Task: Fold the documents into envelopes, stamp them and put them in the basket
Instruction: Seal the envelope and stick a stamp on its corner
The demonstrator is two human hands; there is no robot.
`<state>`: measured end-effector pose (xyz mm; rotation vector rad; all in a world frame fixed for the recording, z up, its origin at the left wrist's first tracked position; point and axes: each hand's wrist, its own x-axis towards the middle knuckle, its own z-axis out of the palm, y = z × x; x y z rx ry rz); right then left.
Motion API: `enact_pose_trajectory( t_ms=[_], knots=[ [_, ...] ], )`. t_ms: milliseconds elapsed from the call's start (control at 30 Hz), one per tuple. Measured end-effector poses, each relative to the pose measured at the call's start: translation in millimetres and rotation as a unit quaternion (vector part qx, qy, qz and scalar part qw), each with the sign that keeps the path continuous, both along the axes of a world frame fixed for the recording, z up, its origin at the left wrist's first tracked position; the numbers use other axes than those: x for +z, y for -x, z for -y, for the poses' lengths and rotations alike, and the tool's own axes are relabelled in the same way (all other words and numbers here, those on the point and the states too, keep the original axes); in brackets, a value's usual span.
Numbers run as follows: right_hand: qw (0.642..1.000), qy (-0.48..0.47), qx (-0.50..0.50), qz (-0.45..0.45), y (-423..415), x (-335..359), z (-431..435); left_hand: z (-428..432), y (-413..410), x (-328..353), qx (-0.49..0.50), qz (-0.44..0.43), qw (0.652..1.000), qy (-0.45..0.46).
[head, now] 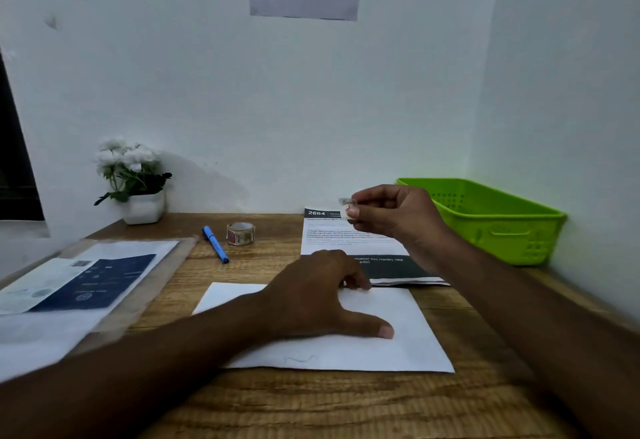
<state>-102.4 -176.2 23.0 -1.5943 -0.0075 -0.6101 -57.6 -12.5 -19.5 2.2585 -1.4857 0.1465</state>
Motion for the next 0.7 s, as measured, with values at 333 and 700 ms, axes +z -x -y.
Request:
enact_pose_trajectory(
  t_ms=[333,700],
  knots=[
    [1.0,-0.007,0.005,0.002,1,4,1,16,-11,6,0.006,-0.109,0.994,0.008],
    [0.998,-0.011,0.016,0.056,2,12,-4,-20,-34,42,0.122,-0.165,0.959,0.194]
  ],
)
